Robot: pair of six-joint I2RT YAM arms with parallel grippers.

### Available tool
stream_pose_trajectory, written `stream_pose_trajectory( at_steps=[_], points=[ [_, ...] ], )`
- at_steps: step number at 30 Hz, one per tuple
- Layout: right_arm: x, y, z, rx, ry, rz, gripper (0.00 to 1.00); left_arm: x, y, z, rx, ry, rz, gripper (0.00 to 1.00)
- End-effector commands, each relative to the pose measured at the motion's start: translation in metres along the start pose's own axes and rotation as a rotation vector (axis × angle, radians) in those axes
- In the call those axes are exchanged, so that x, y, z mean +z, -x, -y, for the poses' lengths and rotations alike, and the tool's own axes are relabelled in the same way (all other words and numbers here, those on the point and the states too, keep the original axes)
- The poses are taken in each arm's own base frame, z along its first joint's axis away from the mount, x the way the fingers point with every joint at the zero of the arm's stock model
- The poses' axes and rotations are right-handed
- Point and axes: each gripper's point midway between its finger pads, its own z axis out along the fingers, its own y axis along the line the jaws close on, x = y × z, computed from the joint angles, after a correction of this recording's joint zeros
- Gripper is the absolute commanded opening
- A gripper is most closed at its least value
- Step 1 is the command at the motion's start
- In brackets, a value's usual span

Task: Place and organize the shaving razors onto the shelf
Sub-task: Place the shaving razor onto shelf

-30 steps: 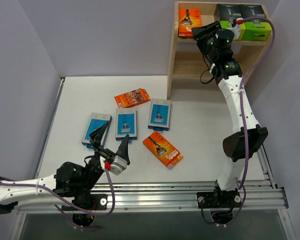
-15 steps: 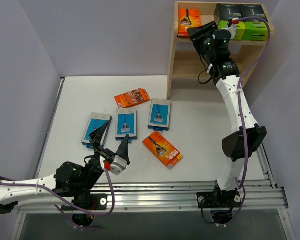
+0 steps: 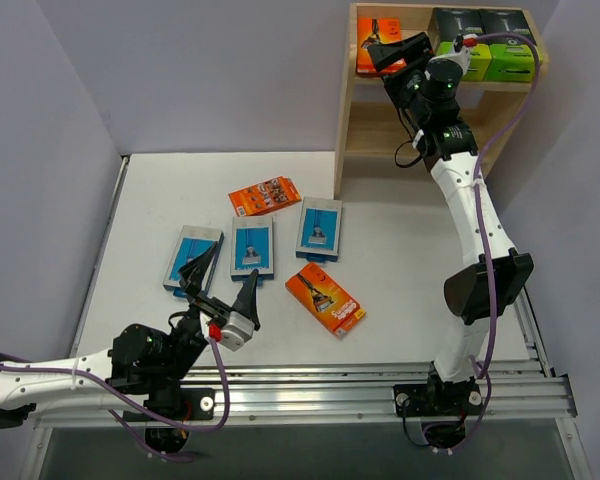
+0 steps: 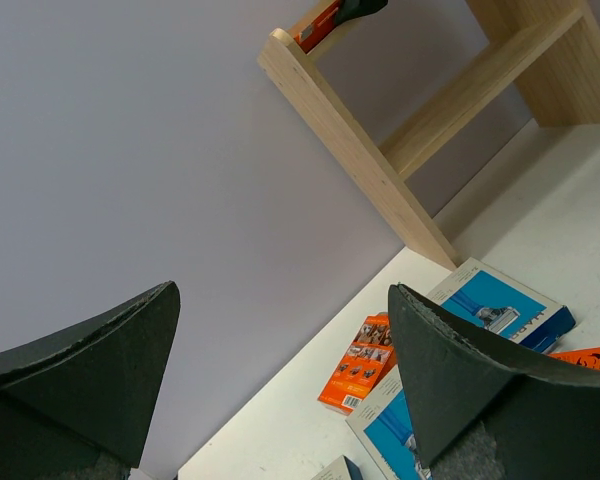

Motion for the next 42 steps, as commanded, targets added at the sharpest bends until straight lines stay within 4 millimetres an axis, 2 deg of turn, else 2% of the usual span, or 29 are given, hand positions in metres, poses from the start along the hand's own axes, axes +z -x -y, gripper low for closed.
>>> stream_pose_trajectory(
  at_steps=[1, 16, 31, 37, 42],
  points=[
    [-0.005, -0.010, 0.007, -0.014, -0.019, -0.040, 0.74, 0.004, 0.015, -0.016, -0.053, 0.028, 0.031, 0.94],
    [-0.013, -0.013, -0.003, -0.012, 0.032, -0.078, 0.77, 0.006, 0.014, -0.014, -0.039, 0.024, 0.017, 0.94],
    [-0.011, -0.022, -0.007, -0.001, 0.082, -0.122, 0.71, 0.006, 0.013, -0.011, -0.037, 0.015, 0.019, 0.94],
    [-0.019, -0.024, -0.011, -0.009, 0.095, -0.133, 0.73, 0.007, 0.013, -0.009, -0.036, 0.011, 0.020, 0.94],
    [-0.035, -0.024, -0.014, -0.014, 0.107, -0.137, 0.75, 0.008, 0.011, -0.004, -0.023, 0.002, 0.010, 0.94]
  ],
)
